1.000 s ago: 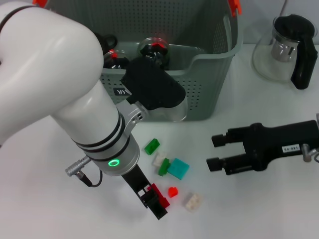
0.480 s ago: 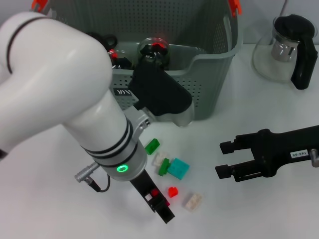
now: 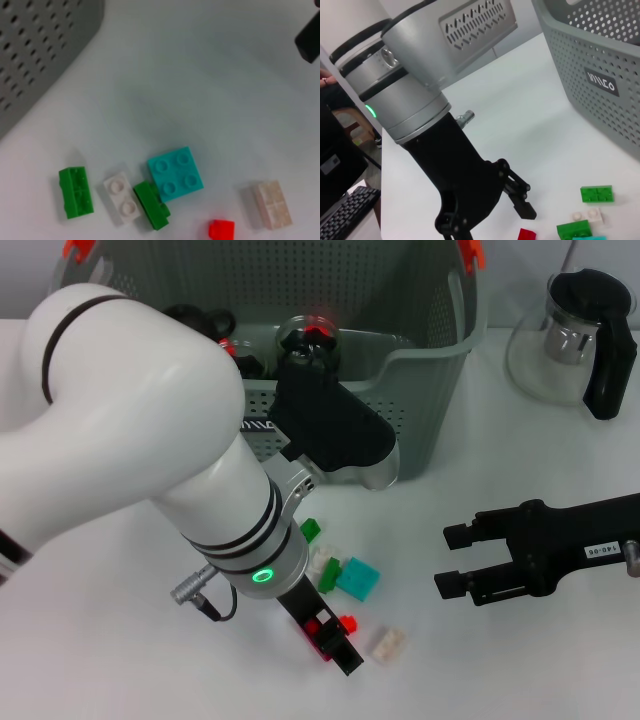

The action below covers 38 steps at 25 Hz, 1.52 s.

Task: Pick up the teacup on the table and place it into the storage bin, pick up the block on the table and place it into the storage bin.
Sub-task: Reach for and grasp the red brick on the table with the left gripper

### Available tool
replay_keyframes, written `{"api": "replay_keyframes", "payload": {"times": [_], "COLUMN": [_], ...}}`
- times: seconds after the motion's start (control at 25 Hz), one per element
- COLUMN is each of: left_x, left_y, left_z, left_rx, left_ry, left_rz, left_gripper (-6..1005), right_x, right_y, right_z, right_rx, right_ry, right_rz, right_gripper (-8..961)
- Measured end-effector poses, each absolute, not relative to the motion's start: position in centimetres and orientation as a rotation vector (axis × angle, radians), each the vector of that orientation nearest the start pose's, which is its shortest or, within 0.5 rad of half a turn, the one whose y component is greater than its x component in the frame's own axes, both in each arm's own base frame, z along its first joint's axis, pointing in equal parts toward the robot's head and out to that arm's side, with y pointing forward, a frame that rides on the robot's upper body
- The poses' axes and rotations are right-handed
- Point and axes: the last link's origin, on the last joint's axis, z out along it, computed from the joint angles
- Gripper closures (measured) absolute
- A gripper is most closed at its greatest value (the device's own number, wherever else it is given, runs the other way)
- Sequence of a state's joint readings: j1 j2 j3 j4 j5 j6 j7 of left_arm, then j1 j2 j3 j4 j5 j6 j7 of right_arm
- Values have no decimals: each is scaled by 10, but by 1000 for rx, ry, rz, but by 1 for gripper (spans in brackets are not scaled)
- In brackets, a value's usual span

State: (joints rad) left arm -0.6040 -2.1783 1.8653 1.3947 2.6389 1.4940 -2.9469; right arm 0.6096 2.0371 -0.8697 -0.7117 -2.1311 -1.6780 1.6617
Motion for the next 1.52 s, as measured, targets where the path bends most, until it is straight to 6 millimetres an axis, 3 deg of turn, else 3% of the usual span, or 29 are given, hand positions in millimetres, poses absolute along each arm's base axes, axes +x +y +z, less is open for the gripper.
{"api": "replay_keyframes", "payload": {"times": [0.72,1.52], "left_x": [-141,-141], "left_y": [297,293], "left_z": [-108,-118], "left_rx": [-2638,-2637], "left_ry": [-859,-744], "left_rz": [699,744], "left_gripper": [34,110], "right_x": [239,240], "right_y": [327,328], "right_z": [-6,-4], "right_rx": [-3034,-3020], "right_ry": [780,785], "right_rz": [431,446], "right_gripper": [129,129]}}
